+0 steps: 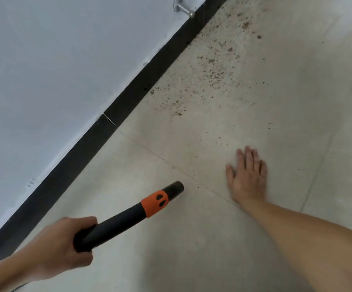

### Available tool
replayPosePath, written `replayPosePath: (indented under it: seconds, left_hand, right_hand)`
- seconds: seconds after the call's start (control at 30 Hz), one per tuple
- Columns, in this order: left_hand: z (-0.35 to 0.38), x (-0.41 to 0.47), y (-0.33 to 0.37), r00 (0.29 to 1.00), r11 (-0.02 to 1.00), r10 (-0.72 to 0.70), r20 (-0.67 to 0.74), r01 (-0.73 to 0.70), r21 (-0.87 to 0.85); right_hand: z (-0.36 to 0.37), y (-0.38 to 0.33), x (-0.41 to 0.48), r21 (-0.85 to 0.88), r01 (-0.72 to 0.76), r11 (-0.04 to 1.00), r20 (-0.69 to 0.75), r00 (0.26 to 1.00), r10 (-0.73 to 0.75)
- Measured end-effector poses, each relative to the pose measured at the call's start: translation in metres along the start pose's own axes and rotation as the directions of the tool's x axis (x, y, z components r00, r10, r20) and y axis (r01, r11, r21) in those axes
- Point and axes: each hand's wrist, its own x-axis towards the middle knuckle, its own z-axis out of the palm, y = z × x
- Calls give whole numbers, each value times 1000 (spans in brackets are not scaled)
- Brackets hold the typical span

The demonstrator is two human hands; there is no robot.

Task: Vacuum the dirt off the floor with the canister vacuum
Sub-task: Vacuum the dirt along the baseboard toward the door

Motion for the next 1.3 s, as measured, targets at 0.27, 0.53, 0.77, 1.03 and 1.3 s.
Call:
replayPosePath:
  seconds: [0.27, 0.53, 0.77, 1.03, 1.3]
  left_hand:
    - [15, 8, 6, 1000, 987, 15, -11, -13, 162]
    - [22, 46, 71, 983, 978, 185, -11, -183, 102]
    - [6, 82, 84, 985, 986, 169, -39, -168, 18]
    - [-18, 120, 121, 967, 971, 240, -81, -238, 30]
    - [-36, 142, 141, 965, 971, 239, -110, -234, 57]
  right_hand:
    - [-14, 8, -2, 63, 16, 998, 52, 998, -19]
    - [0, 8, -4, 60, -27, 998, -32, 999, 29]
    - [6, 7, -2, 111, -40, 993, -96, 994, 51]
    - [10, 9, -2, 118, -43, 992, -162, 985, 62]
    - [10, 8, -1, 103, -51, 993, -195, 978, 70]
